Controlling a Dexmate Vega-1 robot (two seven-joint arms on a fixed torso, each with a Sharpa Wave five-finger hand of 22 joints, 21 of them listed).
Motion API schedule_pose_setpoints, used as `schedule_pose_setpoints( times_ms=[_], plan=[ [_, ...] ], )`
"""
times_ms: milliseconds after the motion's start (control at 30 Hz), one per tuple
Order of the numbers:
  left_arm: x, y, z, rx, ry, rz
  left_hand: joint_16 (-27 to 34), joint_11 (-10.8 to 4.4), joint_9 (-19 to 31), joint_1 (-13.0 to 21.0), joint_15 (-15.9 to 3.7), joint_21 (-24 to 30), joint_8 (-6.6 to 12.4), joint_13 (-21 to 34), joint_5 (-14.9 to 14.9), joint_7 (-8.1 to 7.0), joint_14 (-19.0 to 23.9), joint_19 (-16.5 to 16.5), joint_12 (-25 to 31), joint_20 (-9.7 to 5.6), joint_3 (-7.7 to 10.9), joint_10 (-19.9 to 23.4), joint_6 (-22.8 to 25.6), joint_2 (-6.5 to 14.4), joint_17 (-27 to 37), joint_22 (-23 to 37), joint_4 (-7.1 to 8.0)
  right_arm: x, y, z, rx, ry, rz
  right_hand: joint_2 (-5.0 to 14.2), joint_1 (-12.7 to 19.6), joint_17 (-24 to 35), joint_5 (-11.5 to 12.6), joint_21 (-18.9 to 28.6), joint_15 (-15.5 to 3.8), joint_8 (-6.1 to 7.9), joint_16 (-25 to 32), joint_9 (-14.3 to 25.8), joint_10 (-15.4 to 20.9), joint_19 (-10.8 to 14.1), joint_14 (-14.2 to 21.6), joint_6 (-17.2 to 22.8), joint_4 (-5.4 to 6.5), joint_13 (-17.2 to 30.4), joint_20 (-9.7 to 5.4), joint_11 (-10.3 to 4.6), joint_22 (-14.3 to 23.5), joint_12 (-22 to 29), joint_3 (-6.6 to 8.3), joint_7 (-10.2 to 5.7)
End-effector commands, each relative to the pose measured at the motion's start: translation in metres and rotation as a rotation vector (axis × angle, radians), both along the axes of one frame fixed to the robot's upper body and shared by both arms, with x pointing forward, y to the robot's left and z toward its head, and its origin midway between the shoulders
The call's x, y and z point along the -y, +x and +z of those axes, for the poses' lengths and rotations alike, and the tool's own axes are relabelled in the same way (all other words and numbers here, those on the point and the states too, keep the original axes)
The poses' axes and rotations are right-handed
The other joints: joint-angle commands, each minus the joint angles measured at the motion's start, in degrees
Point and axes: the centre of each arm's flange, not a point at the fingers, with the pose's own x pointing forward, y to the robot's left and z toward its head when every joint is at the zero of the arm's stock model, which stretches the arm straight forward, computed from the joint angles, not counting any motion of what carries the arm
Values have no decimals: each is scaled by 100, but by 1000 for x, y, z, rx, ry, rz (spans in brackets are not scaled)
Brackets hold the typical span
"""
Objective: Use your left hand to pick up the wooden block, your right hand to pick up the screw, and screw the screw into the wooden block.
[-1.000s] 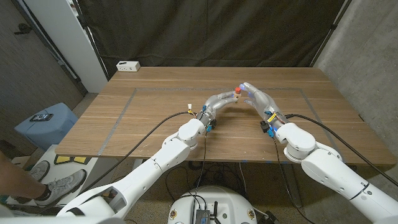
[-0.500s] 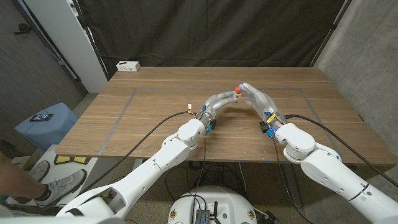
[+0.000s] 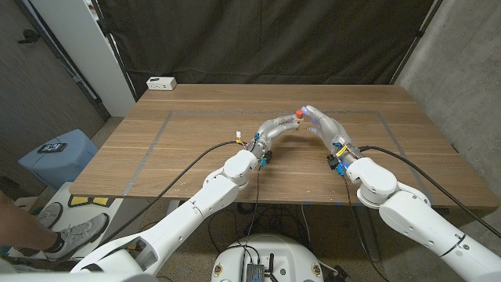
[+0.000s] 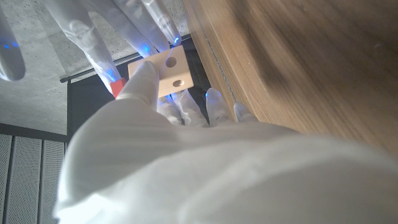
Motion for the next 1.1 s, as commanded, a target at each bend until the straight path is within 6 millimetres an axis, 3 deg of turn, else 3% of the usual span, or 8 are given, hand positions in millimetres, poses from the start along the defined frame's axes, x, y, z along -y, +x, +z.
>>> schedule_pose_setpoints(
  times_ms=[33,1100],
  plan=[
    [0,-1,-1,-2,-4,3,39,7,7,1,-332,28,40,26,41,37,37,10,34,22,5,64,95,50,15,23,32,2,-2,-2,1,6,-9,58,30,23,21,39,20,30,29,25,18,51,-47,69,-41,15,8,25,16,27,-2,17],
    [0,3,-1,-12,-10,20,37,4,7,16,-337,28,38,28,44,39,39,14,34,17,9,75,93,51,14,23,23,-3,-11,-3,3,-9,12,122,60,19,29,51,17,69,43,31,87,135,-8,352,-86,15,6,26,15,47,39,62]
  ],
)
